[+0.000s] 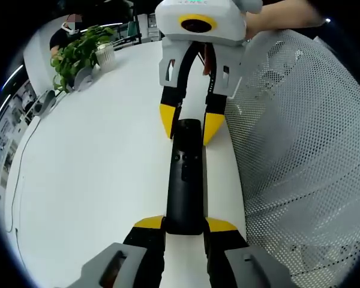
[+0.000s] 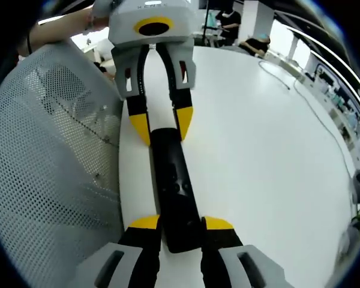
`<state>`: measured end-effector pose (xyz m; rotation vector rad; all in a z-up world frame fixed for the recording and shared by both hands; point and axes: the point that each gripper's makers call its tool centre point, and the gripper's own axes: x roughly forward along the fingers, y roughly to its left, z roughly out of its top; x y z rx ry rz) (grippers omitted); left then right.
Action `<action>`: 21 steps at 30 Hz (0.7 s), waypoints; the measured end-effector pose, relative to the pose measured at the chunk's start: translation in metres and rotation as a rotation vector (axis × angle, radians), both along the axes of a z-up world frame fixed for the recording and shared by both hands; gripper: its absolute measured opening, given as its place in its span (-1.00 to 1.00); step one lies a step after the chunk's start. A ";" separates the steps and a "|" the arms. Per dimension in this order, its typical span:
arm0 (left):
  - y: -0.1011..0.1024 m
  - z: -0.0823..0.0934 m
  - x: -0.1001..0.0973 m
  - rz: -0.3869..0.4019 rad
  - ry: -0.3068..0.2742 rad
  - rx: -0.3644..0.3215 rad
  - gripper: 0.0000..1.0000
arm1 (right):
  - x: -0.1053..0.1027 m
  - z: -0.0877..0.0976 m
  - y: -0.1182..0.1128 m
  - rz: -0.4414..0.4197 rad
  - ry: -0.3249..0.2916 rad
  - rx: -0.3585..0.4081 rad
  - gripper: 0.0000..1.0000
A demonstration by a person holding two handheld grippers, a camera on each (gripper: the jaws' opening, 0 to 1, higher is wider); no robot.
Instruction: Press the specified remote control buttons in sequence, fully releasing each button before pressing the next.
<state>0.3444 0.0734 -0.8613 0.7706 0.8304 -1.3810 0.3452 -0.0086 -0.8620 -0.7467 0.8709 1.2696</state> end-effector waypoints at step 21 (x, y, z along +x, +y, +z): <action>-0.002 0.001 0.001 0.074 0.007 -0.038 -0.48 | 0.000 -0.002 0.000 0.040 0.004 -0.009 -0.58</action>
